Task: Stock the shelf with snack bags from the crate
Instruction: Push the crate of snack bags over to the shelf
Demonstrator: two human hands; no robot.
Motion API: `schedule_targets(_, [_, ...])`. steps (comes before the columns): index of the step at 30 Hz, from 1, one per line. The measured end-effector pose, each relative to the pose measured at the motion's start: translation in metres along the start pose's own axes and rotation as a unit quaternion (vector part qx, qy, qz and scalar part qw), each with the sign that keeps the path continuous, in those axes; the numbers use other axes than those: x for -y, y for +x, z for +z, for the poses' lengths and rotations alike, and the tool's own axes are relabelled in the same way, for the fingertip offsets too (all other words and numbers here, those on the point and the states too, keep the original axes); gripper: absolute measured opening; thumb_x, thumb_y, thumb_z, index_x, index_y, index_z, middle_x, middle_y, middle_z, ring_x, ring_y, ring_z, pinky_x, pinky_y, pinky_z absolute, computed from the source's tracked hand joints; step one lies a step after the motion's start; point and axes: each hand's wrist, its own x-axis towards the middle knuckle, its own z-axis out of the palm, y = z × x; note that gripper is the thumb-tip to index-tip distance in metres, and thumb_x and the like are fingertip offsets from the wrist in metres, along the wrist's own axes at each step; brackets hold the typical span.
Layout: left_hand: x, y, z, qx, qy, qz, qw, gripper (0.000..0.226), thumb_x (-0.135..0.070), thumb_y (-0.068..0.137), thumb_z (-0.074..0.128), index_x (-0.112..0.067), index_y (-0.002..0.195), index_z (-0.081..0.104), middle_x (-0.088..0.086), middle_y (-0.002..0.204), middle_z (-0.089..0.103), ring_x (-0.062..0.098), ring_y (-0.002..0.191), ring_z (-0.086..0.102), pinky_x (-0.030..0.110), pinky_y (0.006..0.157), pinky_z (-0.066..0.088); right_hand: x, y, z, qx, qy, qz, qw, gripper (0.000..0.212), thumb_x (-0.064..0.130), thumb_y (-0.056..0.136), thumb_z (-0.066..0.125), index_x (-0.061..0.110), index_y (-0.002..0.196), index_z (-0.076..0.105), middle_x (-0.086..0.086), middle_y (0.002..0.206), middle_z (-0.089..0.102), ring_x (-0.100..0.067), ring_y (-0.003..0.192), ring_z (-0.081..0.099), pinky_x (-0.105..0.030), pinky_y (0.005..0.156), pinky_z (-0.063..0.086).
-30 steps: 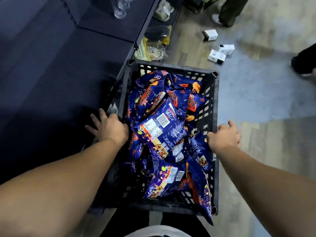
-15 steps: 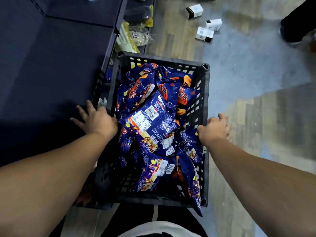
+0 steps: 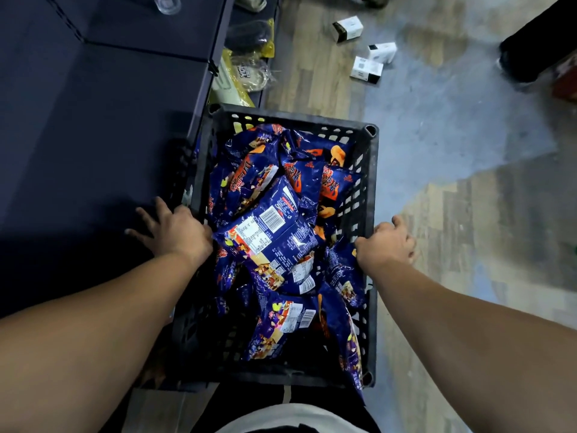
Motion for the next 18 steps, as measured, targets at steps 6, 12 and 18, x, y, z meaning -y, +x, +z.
schedule_targets(6, [0.008,-0.002,-0.005,0.013,0.007,-0.007,1.0,0.041,-0.031,0.085,0.064,-0.011,0.12,0.056,0.014,0.16,0.006,0.04,0.145,-0.005,0.063,0.112,-0.004,0.005,-0.007,-0.002,0.005,-0.019,0.002,1.0,0.039,0.029,0.09,0.061,0.015,0.126,0.055,0.001,0.16,0.015,-0.029,0.145,0.014,-0.051,0.119,0.009])
schedule_targets(12, [0.007,-0.002,-0.005,0.026,0.015,-0.013,0.999,0.045,-0.03,0.085,0.065,-0.012,0.124,0.053,0.013,0.16,0.006,0.04,0.145,-0.005,0.063,0.112,-0.004,0.003,-0.01,0.005,0.008,-0.032,0.011,0.999,0.038,0.029,0.091,0.061,0.015,0.125,0.056,0.0,0.159,0.017,-0.028,0.145,0.013,-0.051,0.119,0.01])
schedule_targets(18, [0.012,0.005,0.006,0.032,0.04,-0.005,0.999,0.047,-0.034,0.087,0.064,-0.012,0.127,0.052,0.014,0.16,0.006,0.041,0.145,-0.007,0.064,0.111,-0.006,0.004,-0.003,0.013,0.011,-0.032,0.01,0.999,0.04,0.028,0.09,0.062,0.015,0.127,0.055,0.0,0.159,0.017,-0.029,0.144,0.016,-0.051,0.118,0.012])
